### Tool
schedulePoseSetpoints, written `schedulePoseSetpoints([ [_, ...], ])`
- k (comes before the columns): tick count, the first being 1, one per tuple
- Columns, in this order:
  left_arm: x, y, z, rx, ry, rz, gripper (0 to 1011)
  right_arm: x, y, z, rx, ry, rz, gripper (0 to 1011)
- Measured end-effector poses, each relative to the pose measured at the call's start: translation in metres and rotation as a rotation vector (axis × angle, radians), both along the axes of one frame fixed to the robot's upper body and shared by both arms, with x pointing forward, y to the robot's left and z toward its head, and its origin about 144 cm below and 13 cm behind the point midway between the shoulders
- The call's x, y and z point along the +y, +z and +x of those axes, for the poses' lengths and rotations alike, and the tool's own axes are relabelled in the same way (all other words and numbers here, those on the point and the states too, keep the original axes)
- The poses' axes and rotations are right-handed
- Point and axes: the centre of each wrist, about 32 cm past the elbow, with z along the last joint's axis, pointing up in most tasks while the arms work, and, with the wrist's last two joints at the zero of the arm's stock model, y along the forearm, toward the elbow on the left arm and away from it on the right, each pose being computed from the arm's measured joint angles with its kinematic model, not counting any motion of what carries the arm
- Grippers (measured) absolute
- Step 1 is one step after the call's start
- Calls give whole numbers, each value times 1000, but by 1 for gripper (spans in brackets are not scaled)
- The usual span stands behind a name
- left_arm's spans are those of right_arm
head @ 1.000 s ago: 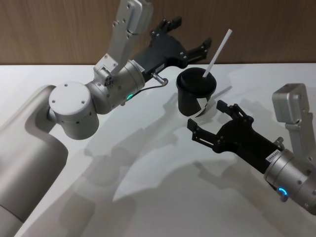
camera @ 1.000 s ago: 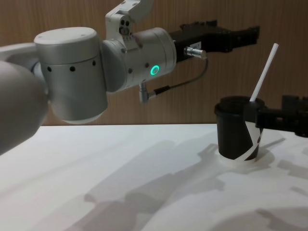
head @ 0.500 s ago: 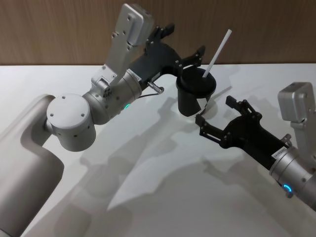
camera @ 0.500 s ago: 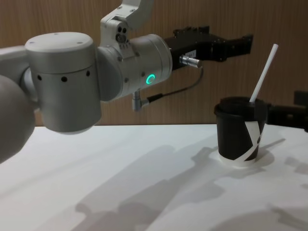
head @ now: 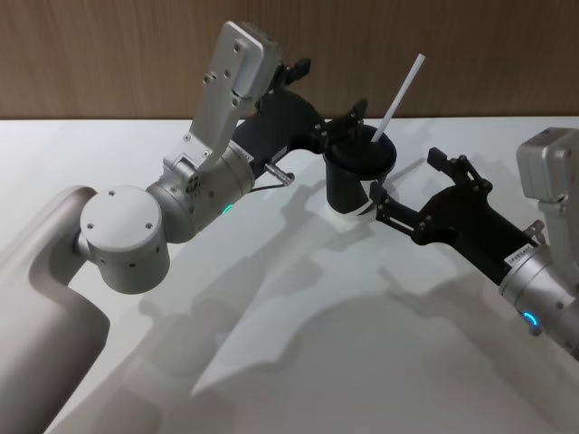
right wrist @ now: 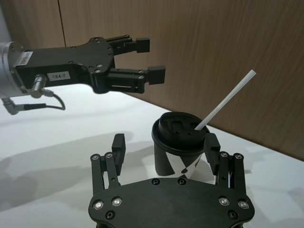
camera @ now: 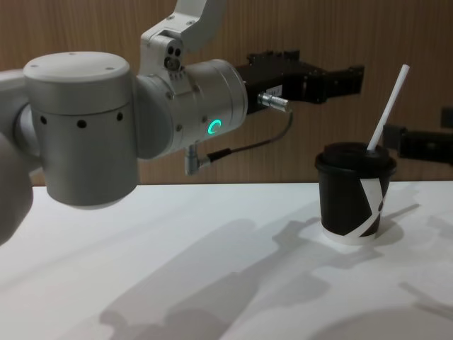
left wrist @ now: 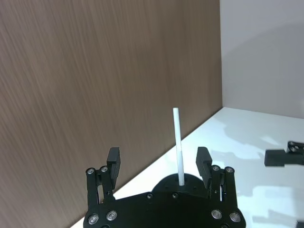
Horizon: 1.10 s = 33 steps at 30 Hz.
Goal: Pick up the straw with one hand, pass it to the other hand, and insert it into the cup.
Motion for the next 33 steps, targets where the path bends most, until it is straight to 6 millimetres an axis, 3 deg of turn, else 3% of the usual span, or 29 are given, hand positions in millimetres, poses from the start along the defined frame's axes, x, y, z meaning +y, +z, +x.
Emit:
schedulePoseSetpoints([
  [33, 6, -13, -25, 64, 116, 59, 1003, -1, 8, 22, -33, -9, -29, 1001],
])
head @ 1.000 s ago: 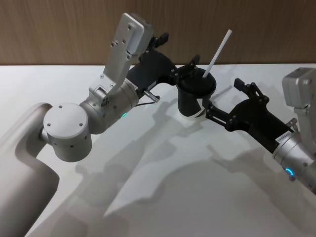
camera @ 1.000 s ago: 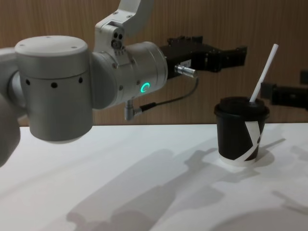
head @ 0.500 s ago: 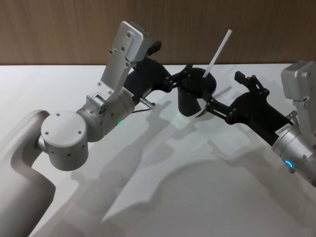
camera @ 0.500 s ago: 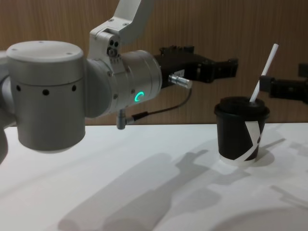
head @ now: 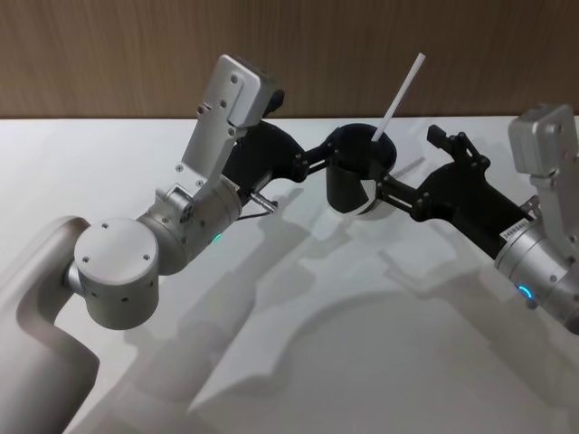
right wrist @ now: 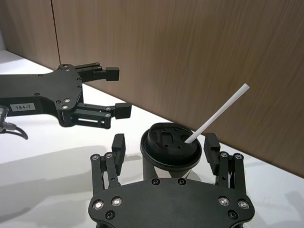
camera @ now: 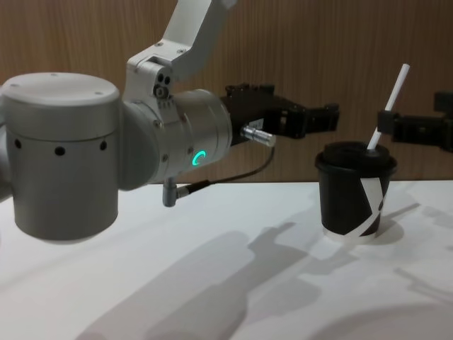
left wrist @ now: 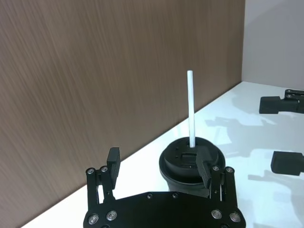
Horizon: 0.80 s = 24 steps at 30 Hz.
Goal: Pick up the straw with one hand, pass it to the other hand, and insert it into the cup.
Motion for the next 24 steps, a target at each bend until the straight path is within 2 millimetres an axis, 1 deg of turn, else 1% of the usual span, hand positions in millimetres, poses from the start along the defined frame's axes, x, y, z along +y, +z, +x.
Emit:
schedulePoseSetpoints([
  [13, -1, -5, -5, 21, 20, -6, 1003, 4, 1, 8, -4, 9, -8, 1001],
  [24, -2, -8, -7, 29, 28, -10, 1003, 5, 1, 10, -7, 13, -15, 1001],
])
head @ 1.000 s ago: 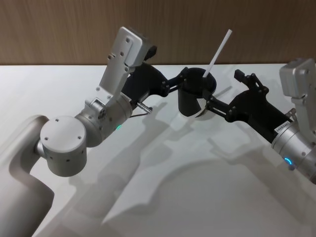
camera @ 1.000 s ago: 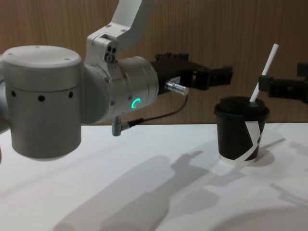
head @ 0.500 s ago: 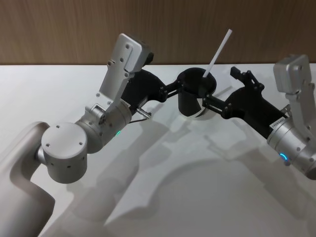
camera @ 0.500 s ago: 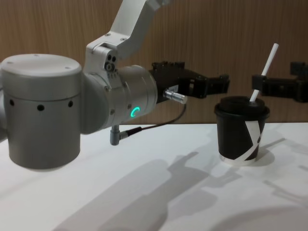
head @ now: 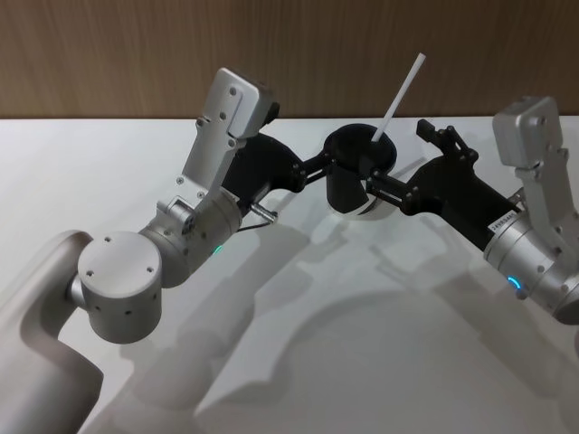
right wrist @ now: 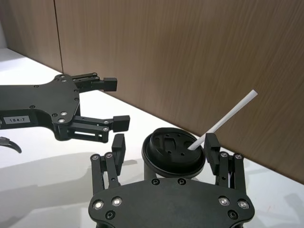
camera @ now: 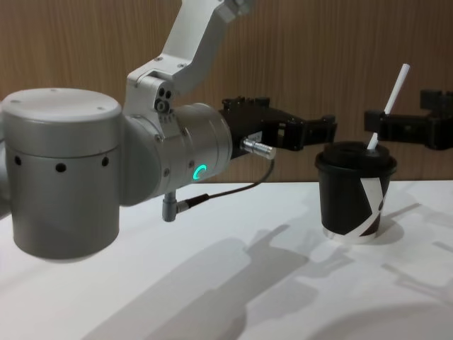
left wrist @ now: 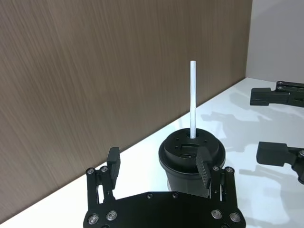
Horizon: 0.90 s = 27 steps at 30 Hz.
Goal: Pick up the straw with one hand, pass it to the other hand, and insert it into the cup.
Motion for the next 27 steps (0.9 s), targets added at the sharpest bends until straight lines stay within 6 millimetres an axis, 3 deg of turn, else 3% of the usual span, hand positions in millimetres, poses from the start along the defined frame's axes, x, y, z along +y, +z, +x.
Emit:
schedulePoseSetpoints([
  [27, 0, -2, -1, 5, 5, -3, 1003, 1, 0, 2, -2, 4, -4, 1001],
])
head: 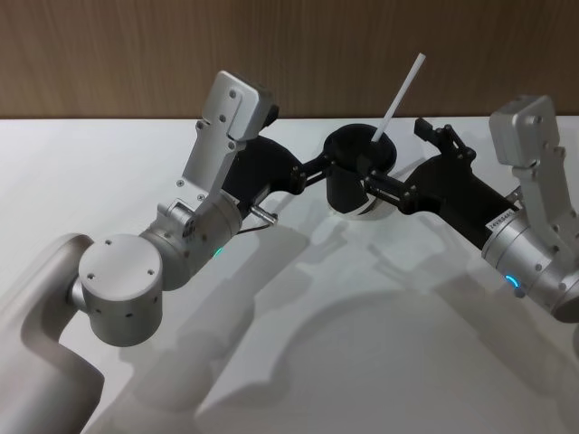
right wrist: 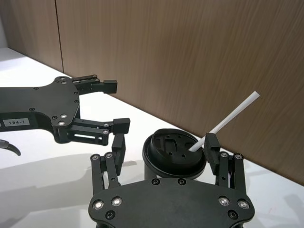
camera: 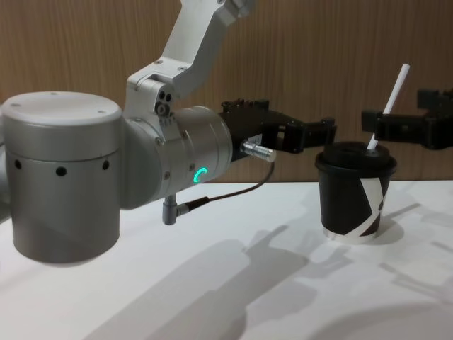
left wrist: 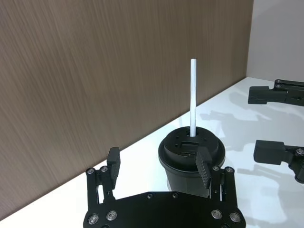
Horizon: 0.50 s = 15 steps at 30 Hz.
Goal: Pick up the straw with one hand, pass it to the other hand, and insert it into the cup.
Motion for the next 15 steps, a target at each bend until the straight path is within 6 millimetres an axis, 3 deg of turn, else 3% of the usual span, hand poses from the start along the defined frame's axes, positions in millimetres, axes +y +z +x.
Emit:
schedulePoseSetpoints([
  [15, 0, 0, 0, 1, 0, 0, 1003, 0, 0, 0, -1, 0, 0, 1001],
])
